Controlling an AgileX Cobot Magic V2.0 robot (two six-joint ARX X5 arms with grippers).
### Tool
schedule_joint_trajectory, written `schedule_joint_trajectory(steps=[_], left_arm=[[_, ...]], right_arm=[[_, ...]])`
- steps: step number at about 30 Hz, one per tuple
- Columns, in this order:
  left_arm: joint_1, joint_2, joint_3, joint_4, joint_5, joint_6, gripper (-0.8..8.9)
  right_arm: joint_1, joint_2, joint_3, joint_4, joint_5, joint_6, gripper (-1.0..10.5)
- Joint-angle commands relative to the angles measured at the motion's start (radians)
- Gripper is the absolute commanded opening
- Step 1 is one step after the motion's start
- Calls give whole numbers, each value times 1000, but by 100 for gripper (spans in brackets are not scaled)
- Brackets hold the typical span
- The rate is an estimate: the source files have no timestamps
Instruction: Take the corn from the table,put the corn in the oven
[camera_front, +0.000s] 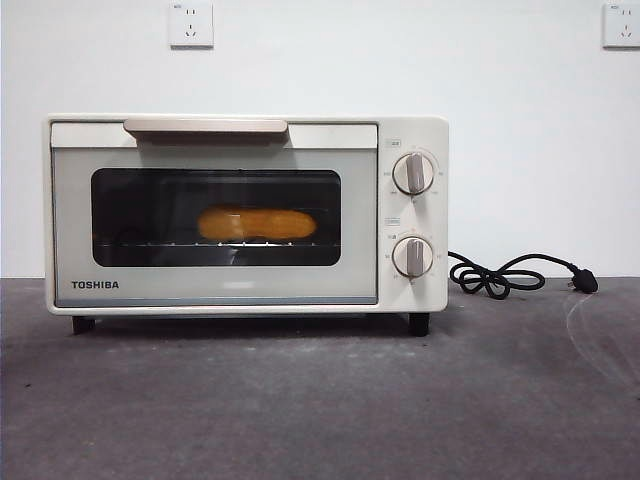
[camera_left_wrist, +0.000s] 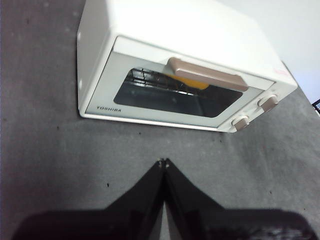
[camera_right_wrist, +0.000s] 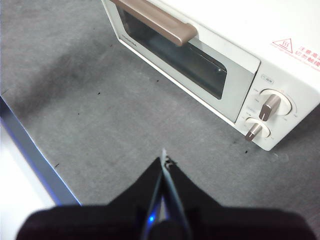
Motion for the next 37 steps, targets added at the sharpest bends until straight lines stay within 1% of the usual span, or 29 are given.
schedule_joint_trajectory(steps=[1, 3, 5, 8, 10, 11, 13, 17, 20, 21, 25, 28, 33, 37], left_arm=[[-14, 29, -4, 6, -1, -6, -4], [-35, 25, -4, 31, -32, 30, -4], [-64, 9, -4, 80, -85, 37, -4], [-124, -27, -9, 200, -186, 39, -4], [-160, -56, -23, 293, -209, 46, -4], [-180, -72, -40, 353, -213, 62, -4], [-212, -107, -87, 466, -217, 114, -4], [-246, -211, -249, 666, -216, 259, -4], [-249, -306, -398, 758, -217, 316, -4], [-249, -333, -442, 775, -219, 325, -4], [-249, -433, -621, 809, -243, 405, -4], [-249, -441, -708, 836, -243, 424, -4], [-249, -441, -763, 838, -243, 462, -4], [-249, -441, -787, 830, -265, 483, -4]], right_arm=[[-1, 4, 3, 5, 0, 10, -2], [-1, 4, 3, 6, 0, 10, -2], [-1, 4, 3, 5, 0, 10, -2], [-1, 4, 3, 5, 0, 10, -2], [-1, 4, 3, 5, 0, 10, -2], [-1, 4, 3, 5, 1, 10, -2], [-1, 4, 3, 5, 1, 10, -2], [-1, 4, 3, 5, 0, 10, -2], [-1, 4, 3, 5, 0, 10, -2], [-1, 4, 3, 5, 0, 10, -2], [-1, 4, 3, 5, 1, 10, -2], [-1, 4, 3, 6, 1, 10, -2], [-1, 4, 3, 6, 7, 10, -2], [-1, 4, 3, 6, 44, 10, -2]])
